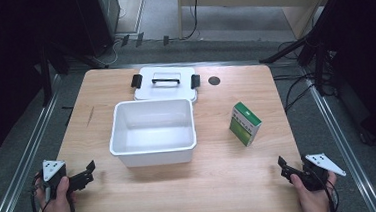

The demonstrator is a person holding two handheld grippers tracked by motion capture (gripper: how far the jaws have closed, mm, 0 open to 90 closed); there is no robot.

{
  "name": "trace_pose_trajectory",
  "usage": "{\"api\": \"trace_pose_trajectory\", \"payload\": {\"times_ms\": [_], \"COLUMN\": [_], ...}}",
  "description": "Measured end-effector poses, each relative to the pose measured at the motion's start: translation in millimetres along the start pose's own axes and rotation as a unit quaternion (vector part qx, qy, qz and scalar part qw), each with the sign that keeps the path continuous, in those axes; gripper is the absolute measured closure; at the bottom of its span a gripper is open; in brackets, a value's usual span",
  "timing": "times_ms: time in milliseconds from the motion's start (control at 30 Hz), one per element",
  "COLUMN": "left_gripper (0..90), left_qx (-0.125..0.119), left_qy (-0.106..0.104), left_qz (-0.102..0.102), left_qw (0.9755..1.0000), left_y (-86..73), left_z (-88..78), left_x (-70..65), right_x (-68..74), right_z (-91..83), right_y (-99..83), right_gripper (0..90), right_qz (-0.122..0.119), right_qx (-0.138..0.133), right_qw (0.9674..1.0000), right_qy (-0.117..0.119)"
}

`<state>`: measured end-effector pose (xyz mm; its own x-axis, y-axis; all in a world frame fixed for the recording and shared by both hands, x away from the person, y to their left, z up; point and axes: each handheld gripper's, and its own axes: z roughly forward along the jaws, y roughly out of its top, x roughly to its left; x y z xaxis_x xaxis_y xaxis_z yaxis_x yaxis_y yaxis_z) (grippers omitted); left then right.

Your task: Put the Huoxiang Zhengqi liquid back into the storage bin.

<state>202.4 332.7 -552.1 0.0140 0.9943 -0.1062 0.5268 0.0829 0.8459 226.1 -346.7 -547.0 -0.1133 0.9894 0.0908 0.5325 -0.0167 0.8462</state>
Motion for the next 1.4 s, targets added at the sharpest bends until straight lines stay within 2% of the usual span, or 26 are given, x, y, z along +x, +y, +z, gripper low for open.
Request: {"api": "trace_pose_trajectory", "payload": {"times_ms": [233,333,467,533,633,733,767,833,867,900,933,967,1000,1067,1133,1167,1200,1233,1267,1300,1400], "left_gripper": [0.0,0.0,0.0,0.0,0.0,0.0,0.0,0.0,0.0,0.0,0.0,0.0,0.0,0.0,0.0,0.0,0.0,0.0,0.0,0.0,0.0], "left_qx": [-0.006,-0.007,-0.006,-0.007,-0.007,-0.007,-0.007,-0.006,-0.006,-0.005,-0.004,-0.004,-0.004,-0.003,-0.005,-0.006,-0.006,-0.006,-0.006,-0.006,-0.005], "left_qy": [-0.003,-0.005,-0.006,-0.008,-0.007,-0.008,-0.008,-0.008,-0.008,-0.009,-0.010,-0.010,-0.011,-0.013,-0.014,-0.014,-0.014,-0.014,-0.014,-0.014,-0.014], "left_qz": [0.004,0.005,0.000,-0.002,-0.001,-0.001,-0.001,-0.001,-0.001,-0.001,-0.002,-0.002,-0.002,-0.003,-0.002,-0.001,-0.001,-0.001,-0.001,-0.002,-0.003], "left_qw": [1.0000,1.0000,1.0000,0.9999,1.0000,0.9999,0.9999,0.9999,0.9999,0.9999,0.9999,0.9999,0.9999,0.9999,0.9999,0.9999,0.9999,0.9999,0.9999,0.9999,0.9999], "left_y": [-0.4,-0.6,-0.5,-0.6,-0.6,-0.6,-0.6,-0.5,-0.5,-0.5,-0.4,-0.4,-0.3,-0.3,-0.5,-0.6,-0.6,-0.5,-0.5,-0.5,-0.5], "left_z": [-0.7,-0.8,-1.0,-1.1,-1.0,-1.2,-1.2,-1.0,-1.0,-0.9,-0.7,-0.7,-0.7,-0.9,-1.0,-1.1,-1.1,-1.0,-1.0,-0.9,-0.9], "left_x": [-0.8,-0.9,-0.5,-0.2,-0.5,-0.4,-0.3,-0.3,-0.3,-0.3,0.0,0.0,0.3,0.6,0.5,0.4,0.4,0.3,0.3,0.4,0.8], "right_x": [1.9,2.2,3.9,7.6,14.6,19.0,19.0,22.7,22.7,24.1,27.5,27.5,29.3,33.7,39.3,45.1,45.1,50.2,50.2,52.5,57.6], "right_z": [-1.2,-3.7,-5.9,-6.6,-7.7,-8.8,-8.8,-10.8,-10.8,-11.0,-11.3,-11.3,-10.8,-8.6,-5.0,-1.2,-1.2,2.2,2.2,3.3,6.7], "right_y": [-0.8,-1.1,-0.7,0.3,3.2,9.1,9.1,19.3,19.3,23.2,31.2,31.2,35.2,42.1,47.8,53.5,53.5,61.3,61.3,66.1,82.7], "right_gripper": [15.5,15.5,15.8,18.1,19.4,19.0,19.0,19.1,19.1,19.2,19.2,19.2,19.4,20.8,20.7,20.1,20.1,19.8,19.8,19.4,18.5], "right_qz": [-0.019,-0.019,-0.022,-0.037,-0.055,-0.070,-0.070,-0.083,-0.083,-0.091,-0.103,-0.103,-0.109,-0.119,-0.136,-0.157,-0.157,-0.169,-0.169,-0.174,-0.184], "right_qx": [0.001,0.002,0.010,0.023,0.056,0.081,0.081,0.096,0.096,0.102,0.115,0.115,0.123,0.149,0.185,0.224,0.224,0.256,0.256,0.269,0.300], "right_qw": [0.9998,0.9996,0.9993,0.9984,0.9950,0.9916,0.9916,0.9889,0.9889,0.9877,0.9849,0.9849,0.9835,0.9790,0.9705,0.9585,0.9585,0.9487,0.9487,0.9443,0.9336], "right_qy": [0.009,0.018,0.029,0.035,0.062,0.073,0.073,0.077,0.077,0.076,0.078,0.078,0.076,0.071,0.075,0.079,0.079,0.077,0.077,0.076,0.069]}}
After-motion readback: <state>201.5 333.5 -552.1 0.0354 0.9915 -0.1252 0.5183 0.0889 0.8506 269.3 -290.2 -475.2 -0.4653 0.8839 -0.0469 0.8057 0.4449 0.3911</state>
